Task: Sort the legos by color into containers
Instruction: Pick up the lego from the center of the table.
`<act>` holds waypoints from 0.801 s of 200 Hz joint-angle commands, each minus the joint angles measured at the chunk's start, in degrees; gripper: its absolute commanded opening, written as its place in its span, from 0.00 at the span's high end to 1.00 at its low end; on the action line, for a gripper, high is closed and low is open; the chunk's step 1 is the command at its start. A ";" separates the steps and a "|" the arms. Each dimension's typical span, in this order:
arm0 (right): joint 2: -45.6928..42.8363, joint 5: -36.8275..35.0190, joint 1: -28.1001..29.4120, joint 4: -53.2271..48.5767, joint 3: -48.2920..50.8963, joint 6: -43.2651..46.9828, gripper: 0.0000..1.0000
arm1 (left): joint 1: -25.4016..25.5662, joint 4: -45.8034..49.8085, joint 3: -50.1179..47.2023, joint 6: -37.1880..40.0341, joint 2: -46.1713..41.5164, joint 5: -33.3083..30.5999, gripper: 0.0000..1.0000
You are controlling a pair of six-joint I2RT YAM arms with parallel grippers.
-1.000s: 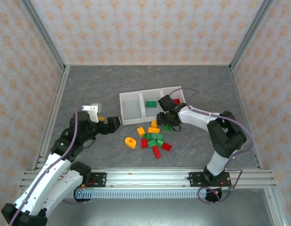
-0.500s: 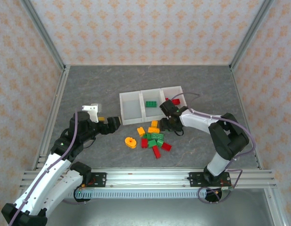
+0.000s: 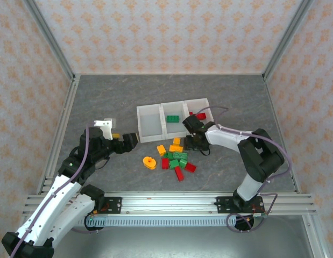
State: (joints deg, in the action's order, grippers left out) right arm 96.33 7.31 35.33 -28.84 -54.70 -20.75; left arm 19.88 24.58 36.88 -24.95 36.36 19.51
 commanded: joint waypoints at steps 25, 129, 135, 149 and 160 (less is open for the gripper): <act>2.85 -1.88 0.35 -0.62 -2.61 0.89 0.43 | 0.33 -1.57 -0.42 1.05 -0.68 0.01 0.01; -6.64 -3.37 0.35 -5.51 -8.21 1.19 0.62 | 0.34 -1.64 -0.32 1.19 -0.15 0.45 0.01; -7.02 -3.28 0.35 -5.97 -9.83 1.38 0.62 | 0.34 -1.64 -0.40 1.27 -0.07 0.44 0.01; -7.17 -3.27 0.35 -6.40 -13.91 2.21 0.62 | 0.34 -1.66 -0.33 1.22 -0.06 0.45 0.01; -6.34 -3.12 0.35 -5.86 -16.87 3.15 0.62 | 0.34 -1.65 -0.33 1.24 -0.06 0.50 0.01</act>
State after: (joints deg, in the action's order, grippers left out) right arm 91.26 5.76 35.48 -34.28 -65.14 -19.42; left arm 19.88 24.58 36.88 -24.95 36.40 19.51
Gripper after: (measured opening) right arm 0.381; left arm 0.991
